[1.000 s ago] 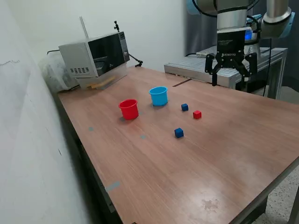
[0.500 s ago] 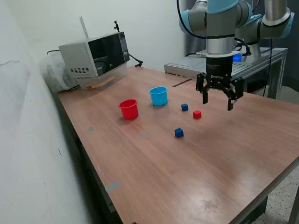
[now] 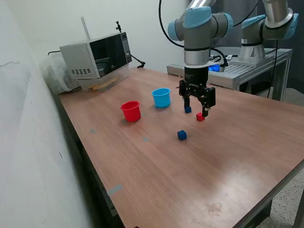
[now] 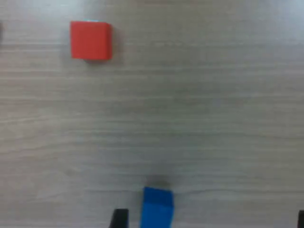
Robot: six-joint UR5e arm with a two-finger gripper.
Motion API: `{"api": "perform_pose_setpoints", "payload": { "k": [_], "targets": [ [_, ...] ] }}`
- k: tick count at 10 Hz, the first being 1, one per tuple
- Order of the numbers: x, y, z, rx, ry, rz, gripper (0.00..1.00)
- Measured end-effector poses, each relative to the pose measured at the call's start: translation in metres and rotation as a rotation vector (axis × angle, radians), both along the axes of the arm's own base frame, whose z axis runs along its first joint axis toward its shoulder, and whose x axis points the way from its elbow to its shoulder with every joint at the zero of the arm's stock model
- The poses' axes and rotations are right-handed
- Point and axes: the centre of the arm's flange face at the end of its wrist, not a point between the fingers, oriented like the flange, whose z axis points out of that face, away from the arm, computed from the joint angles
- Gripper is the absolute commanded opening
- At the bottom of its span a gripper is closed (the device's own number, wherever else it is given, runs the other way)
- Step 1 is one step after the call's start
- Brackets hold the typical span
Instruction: Place red objects in the red bin, and blue objects in the blue bin.
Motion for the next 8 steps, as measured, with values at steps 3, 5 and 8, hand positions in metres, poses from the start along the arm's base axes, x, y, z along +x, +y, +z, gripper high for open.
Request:
{"api": "perform_pose_setpoints", "payload": {
  "k": [3,5,8],
  "targets": [
    [-0.003,0.006,-0.007,-0.006,-0.009,-0.08,1.0],
    [-0.003,0.0,-0.015,-0.009,-0.016,-0.109,1.0],
    [-0.007,-0.009,-0.022,-0.014,-0.014,-0.136,1.0]
  ]
}}
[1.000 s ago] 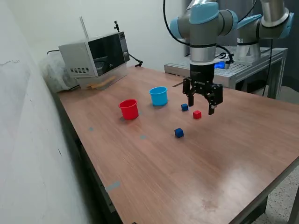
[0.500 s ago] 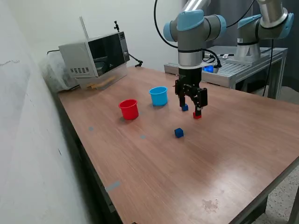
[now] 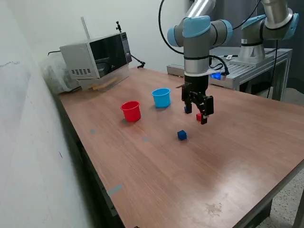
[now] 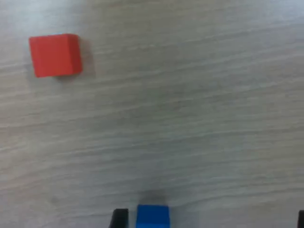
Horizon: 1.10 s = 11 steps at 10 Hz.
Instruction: Place red objects in the red bin, and blue objects in the blue bin.
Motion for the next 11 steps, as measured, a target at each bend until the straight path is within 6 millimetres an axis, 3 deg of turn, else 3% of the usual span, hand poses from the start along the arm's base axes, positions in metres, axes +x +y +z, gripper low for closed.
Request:
{"api": "perform_pose_setpoints", "payload": {
  "k": [7,11],
  "targets": [
    [-0.027,-0.002,-0.028,0.0,0.003,-0.023,1.0],
    [-0.043,0.021,-0.037,0.005,0.005,-0.048,1.0]
  ]
}}
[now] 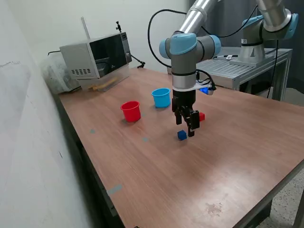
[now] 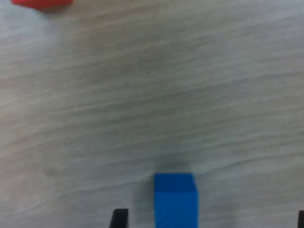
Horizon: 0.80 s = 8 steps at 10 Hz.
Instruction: Place red objects in the red bin, and blue objects in the blue bin.
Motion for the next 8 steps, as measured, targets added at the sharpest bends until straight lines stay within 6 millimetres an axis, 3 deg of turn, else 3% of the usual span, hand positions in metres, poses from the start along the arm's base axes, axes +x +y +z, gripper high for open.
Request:
{"api": "perform_pose_setpoints", "payload": {
  "k": [4,8],
  "targets": [
    [-0.005,0.016,-0.003,0.001,-0.005,-0.019,1.0],
    [-0.001,0.012,-0.011,0.001,-0.022,-0.01,1.0]
  ]
}}
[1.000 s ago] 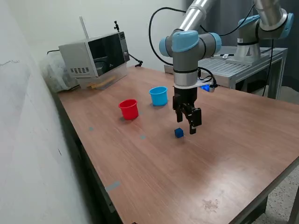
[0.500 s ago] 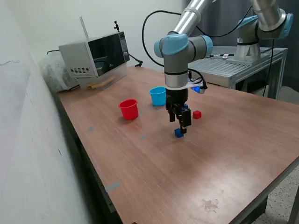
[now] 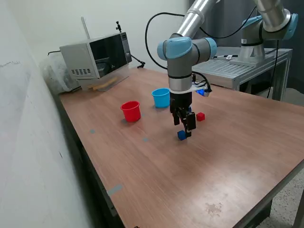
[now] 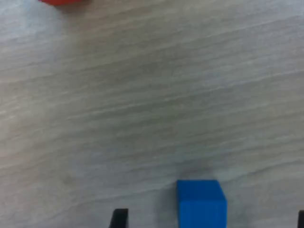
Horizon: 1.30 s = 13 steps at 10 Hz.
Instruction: Place red objects in the red bin, and blue objects in the blue bin.
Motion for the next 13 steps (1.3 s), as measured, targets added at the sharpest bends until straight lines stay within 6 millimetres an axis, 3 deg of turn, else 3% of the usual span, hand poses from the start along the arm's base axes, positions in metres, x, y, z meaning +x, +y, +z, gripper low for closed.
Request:
{"api": "perform_pose_setpoints", "payload": {
  "k": [13],
  "targets": [
    [0.0015,-0.005,-0.0108,0.007,-0.012,0.105,1.0]
  ]
}}
